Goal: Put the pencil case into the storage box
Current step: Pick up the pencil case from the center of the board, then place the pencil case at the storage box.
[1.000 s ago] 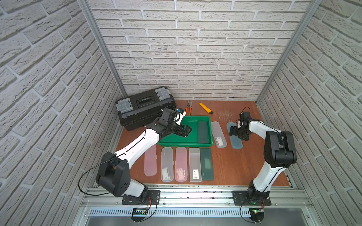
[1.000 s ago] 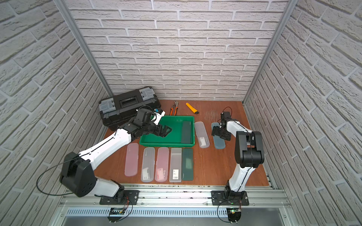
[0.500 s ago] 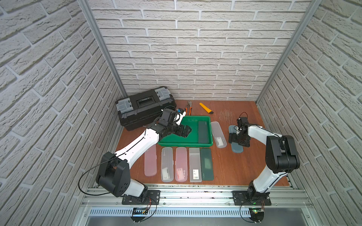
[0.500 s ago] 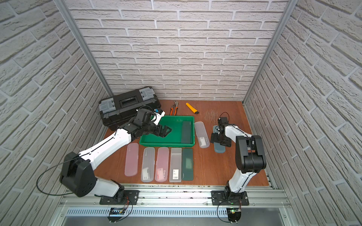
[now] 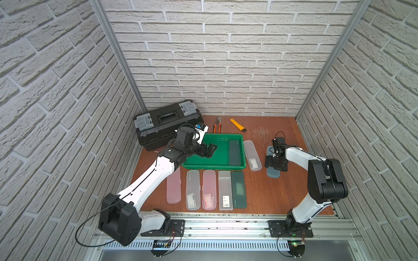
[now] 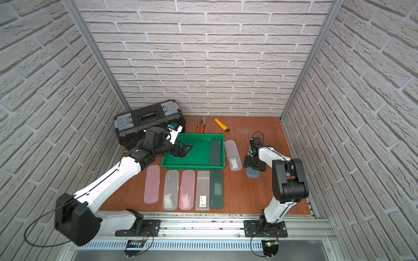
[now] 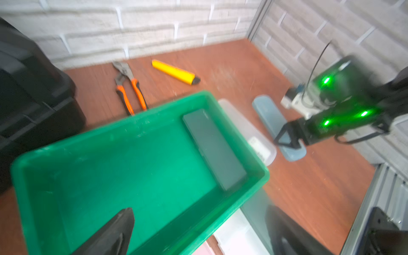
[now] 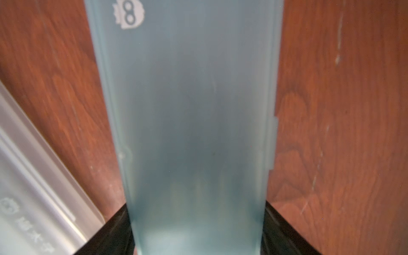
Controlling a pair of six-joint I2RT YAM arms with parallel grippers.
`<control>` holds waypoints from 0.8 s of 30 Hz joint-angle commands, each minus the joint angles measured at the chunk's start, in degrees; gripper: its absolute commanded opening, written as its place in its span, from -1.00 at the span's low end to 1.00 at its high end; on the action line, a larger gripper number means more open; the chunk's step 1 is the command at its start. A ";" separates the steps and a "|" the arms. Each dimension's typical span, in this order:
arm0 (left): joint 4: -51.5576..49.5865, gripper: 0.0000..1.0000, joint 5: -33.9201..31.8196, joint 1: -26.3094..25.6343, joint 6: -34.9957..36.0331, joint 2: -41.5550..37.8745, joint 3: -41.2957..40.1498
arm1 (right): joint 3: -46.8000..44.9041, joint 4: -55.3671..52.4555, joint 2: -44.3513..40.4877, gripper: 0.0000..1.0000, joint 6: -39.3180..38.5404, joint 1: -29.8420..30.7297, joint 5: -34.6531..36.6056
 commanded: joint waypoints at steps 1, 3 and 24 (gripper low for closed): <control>6.49 0.97 5.80 0.07 -0.75 -0.59 -1.06 | 1.89 -4.41 -6.05 0.21 0.98 2.17 2.53; 5.49 0.97 6.49 0.16 -0.76 -0.30 -0.40 | 3.69 -6.84 -8.46 0.22 1.22 3.10 3.22; 9.94 0.97 21.76 13.58 -7.53 1.73 -3.63 | 26.19 -10.27 -9.91 0.20 14.18 19.66 0.91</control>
